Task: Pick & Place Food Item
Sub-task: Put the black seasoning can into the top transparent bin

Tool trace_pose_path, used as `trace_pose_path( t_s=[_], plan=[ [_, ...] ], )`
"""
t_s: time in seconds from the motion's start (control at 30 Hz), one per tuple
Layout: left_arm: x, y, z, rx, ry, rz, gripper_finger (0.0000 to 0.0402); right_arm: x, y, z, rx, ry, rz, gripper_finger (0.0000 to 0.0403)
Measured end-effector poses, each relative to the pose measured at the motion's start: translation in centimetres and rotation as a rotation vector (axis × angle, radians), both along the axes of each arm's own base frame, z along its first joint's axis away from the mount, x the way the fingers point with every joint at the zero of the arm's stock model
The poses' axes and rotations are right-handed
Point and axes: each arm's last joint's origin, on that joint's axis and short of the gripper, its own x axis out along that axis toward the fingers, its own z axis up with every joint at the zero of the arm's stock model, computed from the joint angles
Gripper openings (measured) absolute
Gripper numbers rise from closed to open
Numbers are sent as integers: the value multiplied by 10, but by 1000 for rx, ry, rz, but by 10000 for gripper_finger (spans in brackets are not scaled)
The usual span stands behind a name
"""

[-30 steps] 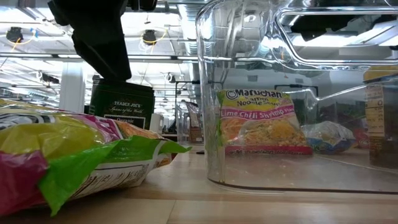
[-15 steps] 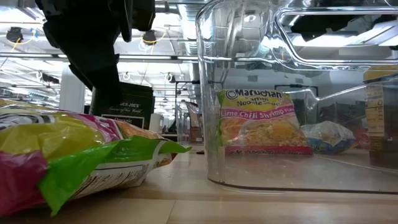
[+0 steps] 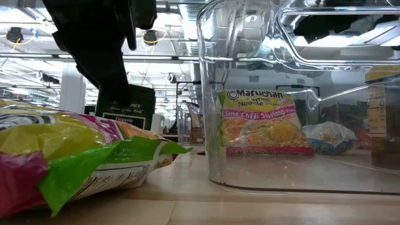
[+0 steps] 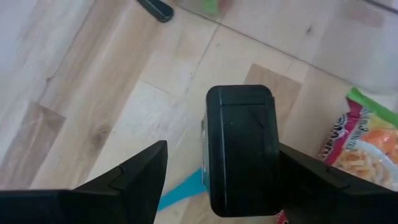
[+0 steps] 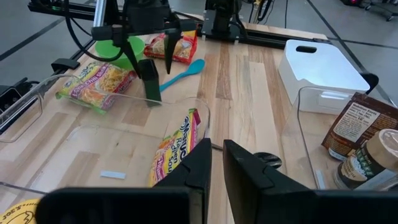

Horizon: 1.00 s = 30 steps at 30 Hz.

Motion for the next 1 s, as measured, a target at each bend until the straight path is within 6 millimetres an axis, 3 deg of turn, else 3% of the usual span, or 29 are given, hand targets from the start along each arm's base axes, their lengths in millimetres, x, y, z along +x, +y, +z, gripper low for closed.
trace_pose_path(
  t_s=[0.37,1.0],
  plan=[
    [0,0,0,49,28,-91,214,0,0,0,10,1,-4,35],
    [0,0,0,52,29,-96,163,0,0,0,9,1,-4,35]
  ],
)
